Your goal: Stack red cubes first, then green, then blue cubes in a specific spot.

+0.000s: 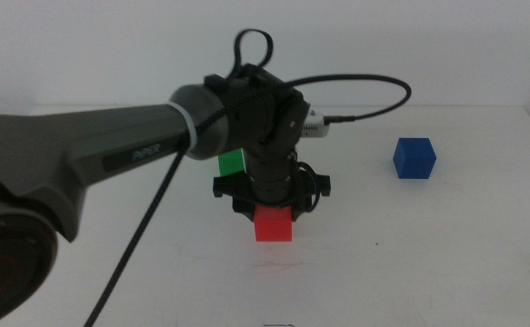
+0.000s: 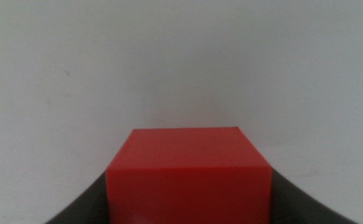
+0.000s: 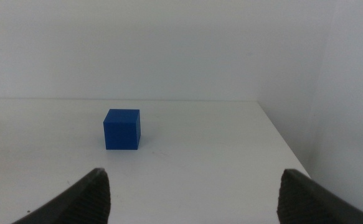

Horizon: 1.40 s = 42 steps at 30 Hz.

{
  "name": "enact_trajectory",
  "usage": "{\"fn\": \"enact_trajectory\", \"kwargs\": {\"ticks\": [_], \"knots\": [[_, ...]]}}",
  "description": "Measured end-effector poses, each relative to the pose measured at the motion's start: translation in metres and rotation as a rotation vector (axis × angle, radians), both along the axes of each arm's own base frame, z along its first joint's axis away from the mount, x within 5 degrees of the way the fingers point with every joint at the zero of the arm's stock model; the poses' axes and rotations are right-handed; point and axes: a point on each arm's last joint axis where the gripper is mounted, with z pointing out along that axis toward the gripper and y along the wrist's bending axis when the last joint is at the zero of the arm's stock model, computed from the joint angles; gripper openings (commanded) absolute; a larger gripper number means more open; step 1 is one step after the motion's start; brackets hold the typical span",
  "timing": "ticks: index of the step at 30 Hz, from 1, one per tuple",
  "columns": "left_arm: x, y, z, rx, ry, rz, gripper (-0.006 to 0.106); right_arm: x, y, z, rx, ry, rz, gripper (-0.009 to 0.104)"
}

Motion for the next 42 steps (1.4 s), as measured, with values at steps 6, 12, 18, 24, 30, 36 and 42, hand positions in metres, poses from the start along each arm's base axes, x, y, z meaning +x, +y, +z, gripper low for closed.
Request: {"fn": "enact_trajectory", "kwargs": {"ticks": [6, 12, 18, 24, 30, 36, 42], "knots": [[-0.001, -0.005, -0.009, 0.005, 0.019, 0.022, 0.014, 0.000, 0.000, 0.000, 0.000, 0.001, 0.000, 0.091], [0.000, -0.007, -0.023, 0.012, 0.051, 0.031, 0.014, 0.000, 0.000, 0.000, 0.000, 0.003, 0.000, 0.091], [0.000, -0.010, -0.032, 0.003, 0.088, 0.044, 0.015, 0.000, 0.000, 0.000, 0.000, 0.003, 0.000, 0.091], [0.000, -0.011, -0.033, -0.001, 0.093, 0.046, 0.092, 0.000, 0.000, 0.000, 0.000, 0.003, 0.000, 0.091], [-0.003, -0.008, -0.015, -0.019, 0.068, 0.044, 0.093, 0.000, 0.000, 0.000, 0.000, 0.003, 0.000, 0.091], [-0.009, 0.010, 0.041, -0.027, -0.055, 0.031, 0.093, 0.000, 0.000, 0.000, 0.000, 0.003, 0.000, 0.091], [0.014, 0.042, 0.072, -0.032, -0.132, 0.041, 0.093, 0.000, 0.000, 0.000, 0.000, 0.003, 0.000, 0.091]]}}
